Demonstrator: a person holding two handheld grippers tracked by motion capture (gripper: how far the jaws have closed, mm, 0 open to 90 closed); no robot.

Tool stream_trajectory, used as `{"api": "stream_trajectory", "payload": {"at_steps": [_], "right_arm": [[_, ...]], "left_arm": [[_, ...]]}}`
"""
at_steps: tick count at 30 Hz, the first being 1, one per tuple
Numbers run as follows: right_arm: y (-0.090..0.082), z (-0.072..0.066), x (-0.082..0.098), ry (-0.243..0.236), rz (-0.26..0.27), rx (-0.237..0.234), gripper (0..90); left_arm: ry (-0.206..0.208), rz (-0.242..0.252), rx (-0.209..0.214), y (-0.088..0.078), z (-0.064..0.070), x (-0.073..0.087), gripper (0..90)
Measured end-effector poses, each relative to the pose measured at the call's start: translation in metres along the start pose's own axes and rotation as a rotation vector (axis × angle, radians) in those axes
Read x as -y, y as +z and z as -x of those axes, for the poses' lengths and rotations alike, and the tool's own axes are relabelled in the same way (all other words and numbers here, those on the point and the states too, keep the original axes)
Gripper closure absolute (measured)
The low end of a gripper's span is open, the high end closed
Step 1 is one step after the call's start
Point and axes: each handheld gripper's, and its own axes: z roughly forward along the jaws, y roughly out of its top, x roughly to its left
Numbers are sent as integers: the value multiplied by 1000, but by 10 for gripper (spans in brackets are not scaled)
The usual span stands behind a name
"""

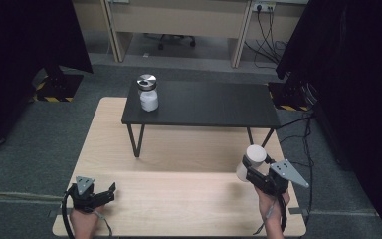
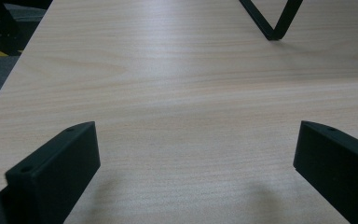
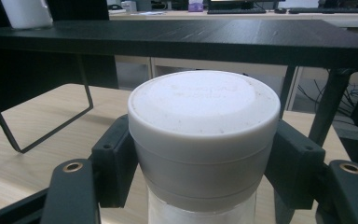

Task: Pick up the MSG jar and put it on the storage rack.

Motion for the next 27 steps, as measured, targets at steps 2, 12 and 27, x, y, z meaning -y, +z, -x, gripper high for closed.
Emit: {"api": "stream_trajectory", "payload": {"at_steps": [2,12,27], "right_arm": [[-1,0,-5,1,-1,8,339],[-4,5,-29,13,8,27,339],[-2,9,-55,17,25,26,340]], "left_arm": [[-4,1,1,0,-1,0,0],[-6,3,1,0,-1,1,0],[-6,3,4,0,-1,1,0]]}}
